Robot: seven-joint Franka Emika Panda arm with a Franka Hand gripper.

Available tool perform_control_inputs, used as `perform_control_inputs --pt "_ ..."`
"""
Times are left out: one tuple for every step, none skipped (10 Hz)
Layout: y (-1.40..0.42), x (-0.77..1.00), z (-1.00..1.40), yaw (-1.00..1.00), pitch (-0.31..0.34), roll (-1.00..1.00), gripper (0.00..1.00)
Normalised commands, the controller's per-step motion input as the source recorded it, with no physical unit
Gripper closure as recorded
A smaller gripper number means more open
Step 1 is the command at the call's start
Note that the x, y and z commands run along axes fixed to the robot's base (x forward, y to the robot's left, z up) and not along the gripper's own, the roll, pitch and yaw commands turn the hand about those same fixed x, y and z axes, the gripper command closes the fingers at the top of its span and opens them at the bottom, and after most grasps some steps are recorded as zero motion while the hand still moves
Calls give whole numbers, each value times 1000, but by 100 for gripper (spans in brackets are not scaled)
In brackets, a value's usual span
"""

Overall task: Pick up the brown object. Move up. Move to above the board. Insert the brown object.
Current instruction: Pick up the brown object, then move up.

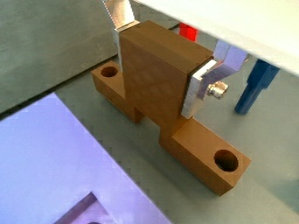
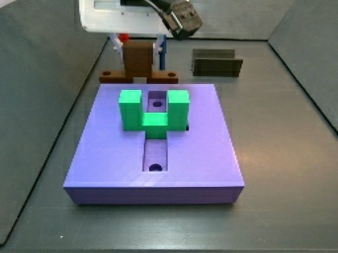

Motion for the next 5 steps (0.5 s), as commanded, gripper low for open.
perform_control_inputs --pt "0 0 0 0 0 0 100" --pt "0 0 0 0 0 0 100" --pt "0 0 0 0 0 0 100" --pt "0 0 0 0 0 0 100" --pt "0 0 833 0 0 0 100"
